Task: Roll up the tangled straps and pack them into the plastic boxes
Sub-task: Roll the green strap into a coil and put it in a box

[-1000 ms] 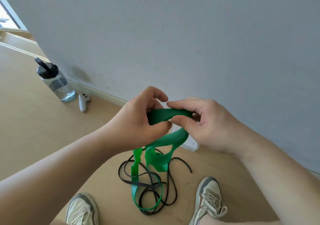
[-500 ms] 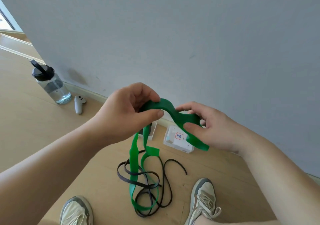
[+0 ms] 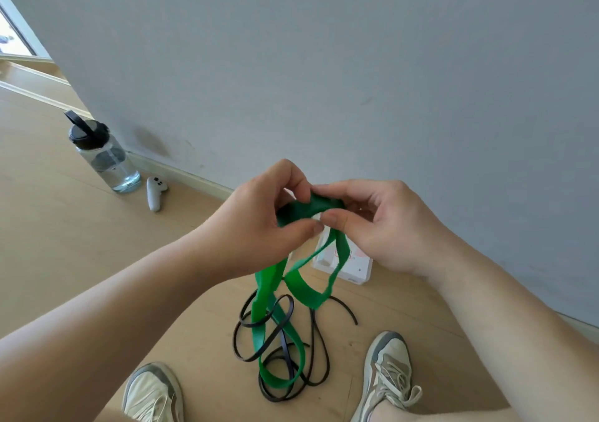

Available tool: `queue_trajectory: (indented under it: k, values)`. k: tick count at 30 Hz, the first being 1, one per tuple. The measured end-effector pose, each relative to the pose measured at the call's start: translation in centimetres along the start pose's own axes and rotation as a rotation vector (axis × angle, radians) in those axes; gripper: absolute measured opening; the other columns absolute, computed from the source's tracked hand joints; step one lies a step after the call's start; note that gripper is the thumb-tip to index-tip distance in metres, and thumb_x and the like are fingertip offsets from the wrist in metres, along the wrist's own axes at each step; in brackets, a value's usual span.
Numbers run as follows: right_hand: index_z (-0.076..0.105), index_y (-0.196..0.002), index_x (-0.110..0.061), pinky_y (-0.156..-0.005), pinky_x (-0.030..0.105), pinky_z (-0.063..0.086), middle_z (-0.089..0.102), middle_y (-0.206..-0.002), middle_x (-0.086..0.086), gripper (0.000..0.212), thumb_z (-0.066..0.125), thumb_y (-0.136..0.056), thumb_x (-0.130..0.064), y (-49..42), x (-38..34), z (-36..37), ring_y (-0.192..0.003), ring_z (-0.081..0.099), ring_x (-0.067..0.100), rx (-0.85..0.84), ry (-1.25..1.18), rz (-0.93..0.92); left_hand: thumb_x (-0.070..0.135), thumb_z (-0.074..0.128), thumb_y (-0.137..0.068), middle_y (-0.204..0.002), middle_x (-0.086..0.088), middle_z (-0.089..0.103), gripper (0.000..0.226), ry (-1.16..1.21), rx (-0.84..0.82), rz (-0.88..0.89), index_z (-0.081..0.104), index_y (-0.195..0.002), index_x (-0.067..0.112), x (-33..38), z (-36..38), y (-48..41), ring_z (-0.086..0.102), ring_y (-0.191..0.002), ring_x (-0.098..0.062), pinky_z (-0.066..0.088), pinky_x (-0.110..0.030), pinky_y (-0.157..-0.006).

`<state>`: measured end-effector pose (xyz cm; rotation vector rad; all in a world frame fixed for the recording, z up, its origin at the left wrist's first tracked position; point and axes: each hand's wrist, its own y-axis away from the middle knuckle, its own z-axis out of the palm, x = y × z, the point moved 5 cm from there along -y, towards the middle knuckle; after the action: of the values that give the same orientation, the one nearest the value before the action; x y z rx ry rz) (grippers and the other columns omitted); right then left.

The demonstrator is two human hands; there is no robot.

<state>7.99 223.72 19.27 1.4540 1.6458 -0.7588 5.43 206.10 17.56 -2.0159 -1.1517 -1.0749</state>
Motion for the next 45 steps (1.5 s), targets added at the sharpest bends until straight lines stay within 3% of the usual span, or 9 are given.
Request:
queue_trajectory:
  k: [4, 10, 15, 20, 26, 33, 38, 42, 45]
  values:
    - [0.075, -0.122, -0.030, -0.095, 0.019, 0.055, 0.078, -0.103, -0.018, 0.032, 0.071, -0.095, -0.012, 0.0, 0.1, -0.3, -0.098, 0.072, -0.003, 0.017, 0.058, 0.017, 0.021, 0.079, -0.076, -0.088, -0.006, 0.066, 0.041, -0.060, -0.109, -0.075, 0.042, -0.094, 0.030, -1.9, 1.8, 0.0, 0.061, -0.079, -0.029, 0.055, -0.053, -0.079]
    - [0.077, -0.110, -0.032, -0.091, 0.029, 0.060, 0.079, -0.096, -0.009, 0.028, 0.065, -0.099, -0.010, 0.1, 0.4, -2.1, -0.093, 0.075, 0.010, 0.122, 0.019, 0.013, 0.023, 0.083, -0.078, -0.081, -0.001, 0.056, 0.041, 0.066, -0.095, -0.195, 0.044, -0.090, 0.022, -2.7, 2.8, -0.2, 0.046, -0.066, -0.014, 0.045, -0.033, -0.064]
    - [0.065, -0.128, -0.044, -0.104, 0.035, 0.054, 0.075, -0.105, -0.013, 0.035, 0.053, -0.106, -0.020, 0.4, 1.7, -3.1, -0.103, 0.069, 0.001, 0.031, 0.113, 0.126, 0.014, 0.079, -0.085, -0.093, -0.003, 0.074, 0.026, 0.262, 0.108, -0.055, 0.060, -0.099, 0.024, 0.3, -0.2, -0.8, 0.070, -0.079, -0.028, 0.058, -0.045, -0.076]
    - [0.063, -0.133, -0.033, -0.110, 0.040, 0.050, 0.073, -0.122, -0.008, 0.038, 0.064, -0.100, -0.013, 0.8, 0.8, -1.3, -0.120, 0.065, 0.006, -0.155, -0.055, 0.060, 0.016, 0.077, -0.092, -0.094, -0.001, 0.079, 0.023, 0.327, 0.099, 0.002, 0.060, -0.107, 0.020, 2.0, -0.7, -0.2, 0.073, -0.083, -0.031, 0.060, -0.054, -0.081]
    - [0.061, -0.138, -0.037, -0.116, 0.043, 0.044, 0.072, -0.124, -0.010, 0.066, 0.084, -0.076, -0.033, 0.1, -0.1, -1.7, -0.127, 0.062, 0.007, 0.113, -0.126, -0.072, 0.027, 0.074, -0.088, -0.088, -0.021, 0.073, 0.025, 0.305, 0.067, 0.024, 0.051, -0.097, 0.023, 2.1, -0.6, -0.3, 0.064, -0.077, -0.050, 0.053, -0.067, -0.072]
    - [0.078, -0.107, -0.030, -0.098, 0.028, 0.057, 0.079, -0.106, -0.013, 0.032, 0.076, -0.089, -0.005, 0.1, -0.6, -1.0, -0.103, 0.074, 0.006, 0.098, -0.087, -0.115, 0.022, 0.074, -0.093, -0.084, -0.024, 0.064, 0.024, 0.253, 0.050, 0.030, 0.051, -0.097, 0.017, 1.0, 0.1, -0.6, 0.057, -0.074, -0.046, 0.051, -0.059, -0.067]
    - [0.078, -0.101, -0.039, -0.083, 0.016, 0.057, 0.078, -0.094, -0.020, 0.029, 0.073, -0.093, -0.011, 0.3, -1.2, -1.0, -0.091, 0.073, 0.004, 0.166, 0.077, -0.120, 0.022, 0.085, -0.084, -0.087, -0.022, 0.069, 0.039, 0.207, -0.017, -0.033, 0.050, -0.101, 0.019, -0.1, 0.5, -1.0, 0.063, -0.079, -0.046, 0.054, -0.058, -0.070]
    - [0.077, -0.107, -0.033, -0.077, 0.022, 0.060, 0.076, -0.093, -0.013, 0.026, 0.075, -0.092, -0.012, 0.6, -1.5, -1.5, -0.088, 0.072, 0.009, 0.204, 0.081, -0.103, 0.019, 0.084, -0.076, -0.095, -0.007, 0.066, 0.045, -0.008, -0.106, -0.146, 0.044, -0.095, 0.027, -2.7, 2.4, -0.8, 0.062, -0.079, -0.021, 0.057, -0.047, -0.078]
    - [0.075, -0.100, -0.035, -0.074, 0.023, 0.059, 0.076, -0.090, -0.013, 0.022, 0.074, -0.093, -0.014, 0.6, -0.9, -2.1, -0.080, 0.071, 0.016, 0.237, 0.122, -0.051, 0.010, 0.074, -0.075, -0.097, -0.012, 0.064, 0.040, -0.018, -0.130, -0.189, 0.042, -0.094, 0.025, -3.5, 2.9, -0.8, 0.058, -0.076, -0.024, 0.054, -0.054, -0.075]
